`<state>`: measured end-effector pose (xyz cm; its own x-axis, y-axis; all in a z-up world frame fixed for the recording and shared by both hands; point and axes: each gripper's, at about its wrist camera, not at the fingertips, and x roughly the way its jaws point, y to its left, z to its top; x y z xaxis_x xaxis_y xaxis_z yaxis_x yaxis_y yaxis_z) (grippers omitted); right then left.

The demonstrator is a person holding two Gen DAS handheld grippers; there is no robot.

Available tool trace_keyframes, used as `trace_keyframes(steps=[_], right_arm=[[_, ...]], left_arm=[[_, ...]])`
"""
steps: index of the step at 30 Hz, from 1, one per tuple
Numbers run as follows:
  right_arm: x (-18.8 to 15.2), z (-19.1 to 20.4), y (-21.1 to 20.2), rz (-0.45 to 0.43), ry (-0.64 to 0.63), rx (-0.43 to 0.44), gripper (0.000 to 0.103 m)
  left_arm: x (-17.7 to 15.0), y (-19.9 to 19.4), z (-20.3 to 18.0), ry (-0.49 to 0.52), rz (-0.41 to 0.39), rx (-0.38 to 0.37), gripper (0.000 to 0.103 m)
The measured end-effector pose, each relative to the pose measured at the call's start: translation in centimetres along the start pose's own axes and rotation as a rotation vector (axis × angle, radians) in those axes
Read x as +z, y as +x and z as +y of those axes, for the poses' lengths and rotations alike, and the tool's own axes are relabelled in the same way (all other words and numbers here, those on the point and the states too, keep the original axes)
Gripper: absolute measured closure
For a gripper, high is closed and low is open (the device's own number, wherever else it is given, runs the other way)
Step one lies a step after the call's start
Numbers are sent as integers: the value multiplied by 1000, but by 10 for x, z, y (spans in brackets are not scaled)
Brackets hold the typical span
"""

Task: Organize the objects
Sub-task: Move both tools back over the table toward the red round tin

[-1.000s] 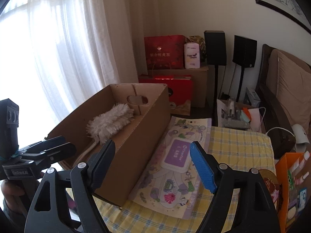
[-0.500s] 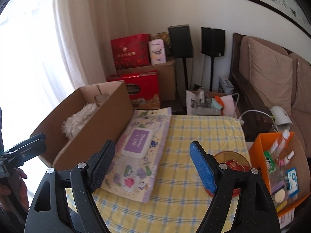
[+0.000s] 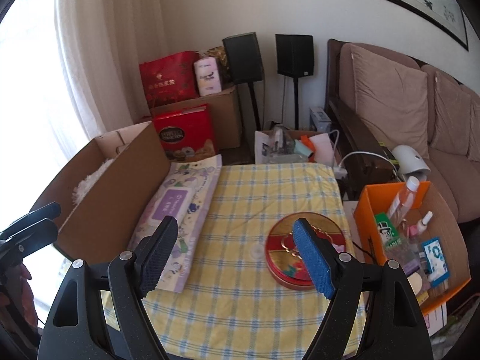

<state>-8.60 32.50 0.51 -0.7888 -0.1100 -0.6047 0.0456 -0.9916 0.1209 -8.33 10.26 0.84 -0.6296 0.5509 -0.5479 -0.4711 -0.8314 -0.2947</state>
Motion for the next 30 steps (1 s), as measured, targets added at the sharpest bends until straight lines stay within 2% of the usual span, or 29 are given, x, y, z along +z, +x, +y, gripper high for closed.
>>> trace_keyframes(steps=[5,11,20,30], right_arm=[[-9,-20,-2,11,27,-24,22],[-17,-40,-3,23,46,-56,22],[-27,-65,4,48,82,-80,22],[-37,-84,20,85,116,-92,22]], left_arm=[[-6,21,-22,34,32,-34,2],[-13,51,-35,20,104,-81,2],[-22,92,-37,-38,192,-113,2],[-23,129,-38,-76,253,-132,2]])
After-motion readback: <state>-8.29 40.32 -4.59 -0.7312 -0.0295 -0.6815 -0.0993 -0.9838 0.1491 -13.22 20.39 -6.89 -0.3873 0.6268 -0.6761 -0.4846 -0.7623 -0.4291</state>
